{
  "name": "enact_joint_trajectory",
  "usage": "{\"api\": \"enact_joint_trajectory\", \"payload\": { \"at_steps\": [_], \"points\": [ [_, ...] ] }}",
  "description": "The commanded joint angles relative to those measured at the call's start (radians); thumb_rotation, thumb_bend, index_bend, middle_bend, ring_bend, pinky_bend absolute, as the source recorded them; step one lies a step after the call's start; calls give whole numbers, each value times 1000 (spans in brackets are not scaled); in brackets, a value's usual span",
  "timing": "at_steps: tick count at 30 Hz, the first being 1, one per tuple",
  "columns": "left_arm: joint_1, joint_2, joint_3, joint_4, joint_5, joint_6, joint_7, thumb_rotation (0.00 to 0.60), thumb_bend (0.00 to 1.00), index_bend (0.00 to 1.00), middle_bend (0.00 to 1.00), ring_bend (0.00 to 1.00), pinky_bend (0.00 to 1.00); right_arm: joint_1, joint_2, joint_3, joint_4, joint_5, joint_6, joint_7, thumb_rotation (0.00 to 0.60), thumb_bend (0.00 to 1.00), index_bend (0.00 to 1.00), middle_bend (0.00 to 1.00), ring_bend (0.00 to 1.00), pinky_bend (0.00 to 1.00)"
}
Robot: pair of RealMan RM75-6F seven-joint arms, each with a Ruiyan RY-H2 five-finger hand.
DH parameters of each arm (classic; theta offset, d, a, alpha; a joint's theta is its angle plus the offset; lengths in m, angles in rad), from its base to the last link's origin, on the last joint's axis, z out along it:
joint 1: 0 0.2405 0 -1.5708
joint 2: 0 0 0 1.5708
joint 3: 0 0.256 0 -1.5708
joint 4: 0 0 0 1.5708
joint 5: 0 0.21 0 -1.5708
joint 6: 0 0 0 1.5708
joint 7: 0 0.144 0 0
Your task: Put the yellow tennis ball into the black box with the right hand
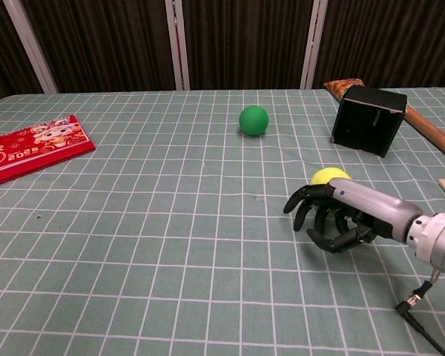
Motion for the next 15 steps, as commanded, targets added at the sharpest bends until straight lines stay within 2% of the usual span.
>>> {"api": "enact_joint_trajectory", "payload": {
  "at_steps": [1,11,15],
  "points": [
    [0,-1,0,0,0,1,2,600,112,0,0,0,0,6,12,4,2,3,2,13,600,547,253,348,362,697],
    [0,-2,1,-7,-1,0,12,600,112,0,0,0,0,29,39,25,24,29,-12,70,600,546,236,334,351,690],
    [0,-3,2,-8,-2,1,14,600,112,0,0,0,0,42,49,29,38,39,-29,88,600,546,182,306,325,655]
  ]
}}
